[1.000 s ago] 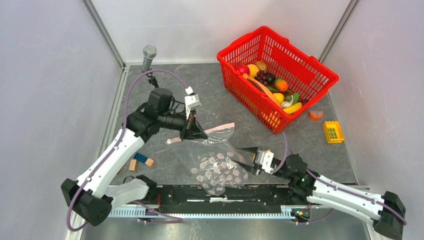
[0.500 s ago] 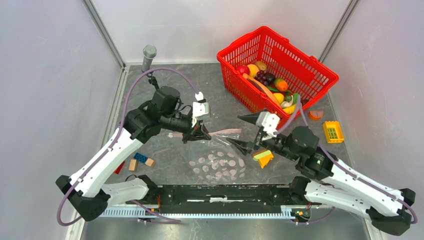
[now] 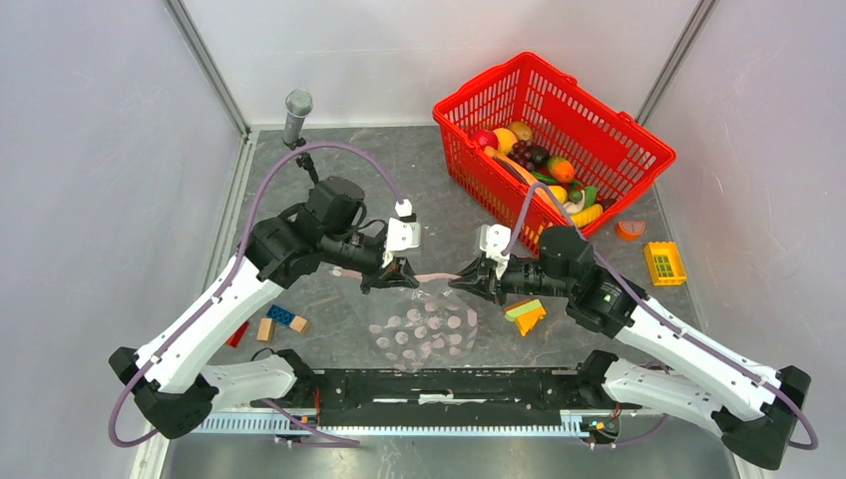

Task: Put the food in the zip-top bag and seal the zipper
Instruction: Open the zipper of the food storage bag at the center of the board.

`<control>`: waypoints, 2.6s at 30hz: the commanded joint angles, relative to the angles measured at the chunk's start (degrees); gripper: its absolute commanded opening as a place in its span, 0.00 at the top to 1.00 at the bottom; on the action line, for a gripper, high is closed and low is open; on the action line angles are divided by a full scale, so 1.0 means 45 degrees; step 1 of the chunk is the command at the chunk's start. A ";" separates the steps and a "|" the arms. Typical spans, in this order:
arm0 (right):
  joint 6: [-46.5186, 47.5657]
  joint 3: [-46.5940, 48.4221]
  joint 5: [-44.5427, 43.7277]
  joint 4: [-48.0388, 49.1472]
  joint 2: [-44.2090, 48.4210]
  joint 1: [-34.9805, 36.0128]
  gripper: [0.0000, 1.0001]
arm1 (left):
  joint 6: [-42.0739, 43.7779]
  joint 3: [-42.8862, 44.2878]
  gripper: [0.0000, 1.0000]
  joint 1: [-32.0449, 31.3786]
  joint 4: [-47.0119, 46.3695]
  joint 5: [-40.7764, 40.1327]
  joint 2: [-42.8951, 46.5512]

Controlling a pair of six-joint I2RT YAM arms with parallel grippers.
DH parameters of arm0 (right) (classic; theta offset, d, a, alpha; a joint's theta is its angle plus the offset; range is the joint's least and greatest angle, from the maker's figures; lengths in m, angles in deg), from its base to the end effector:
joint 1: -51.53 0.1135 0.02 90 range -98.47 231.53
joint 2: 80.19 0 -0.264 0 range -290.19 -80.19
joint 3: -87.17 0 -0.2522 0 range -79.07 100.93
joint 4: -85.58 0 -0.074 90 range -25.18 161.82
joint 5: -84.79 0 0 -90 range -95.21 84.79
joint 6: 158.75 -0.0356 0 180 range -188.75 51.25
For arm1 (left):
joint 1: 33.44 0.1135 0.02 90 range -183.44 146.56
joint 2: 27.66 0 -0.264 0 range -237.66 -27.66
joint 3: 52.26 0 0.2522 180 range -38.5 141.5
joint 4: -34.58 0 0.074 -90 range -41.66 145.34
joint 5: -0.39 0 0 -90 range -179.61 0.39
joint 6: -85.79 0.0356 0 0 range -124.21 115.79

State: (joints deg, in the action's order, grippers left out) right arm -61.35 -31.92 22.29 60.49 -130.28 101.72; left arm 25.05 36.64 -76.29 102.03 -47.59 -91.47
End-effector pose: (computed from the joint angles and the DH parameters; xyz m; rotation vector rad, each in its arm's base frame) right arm 0.1158 0.1647 0.3373 -1.2095 1.4638 0.9541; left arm 0.1349 -0.1576 0.3897 1.6164 1.5786 -0.9659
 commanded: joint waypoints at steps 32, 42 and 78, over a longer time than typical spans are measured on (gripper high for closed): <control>0.0654 -0.6055 -1.3404 0.9823 -0.0137 0.5267 1.00 | -1.5776 -0.7836 0.00 -0.0028 -1.0177 -1.1327 0.6438; -0.0702 -0.6294 -1.4400 1.0469 -0.1323 0.5642 1.00 | -1.6538 -0.9688 0.09 -0.0014 -0.9596 -1.1360 0.8628; -0.1076 -0.6873 -1.3327 1.1219 -0.2031 0.6543 0.97 | -1.7968 -1.2070 0.81 -0.0028 -1.4372 -1.0307 0.5902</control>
State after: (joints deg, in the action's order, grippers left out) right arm -64.98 -61.66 -38.56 107.55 -141.03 130.66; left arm -57.27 -17.61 -76.31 39.15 -93.82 -66.73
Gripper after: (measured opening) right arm 0.027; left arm 0.214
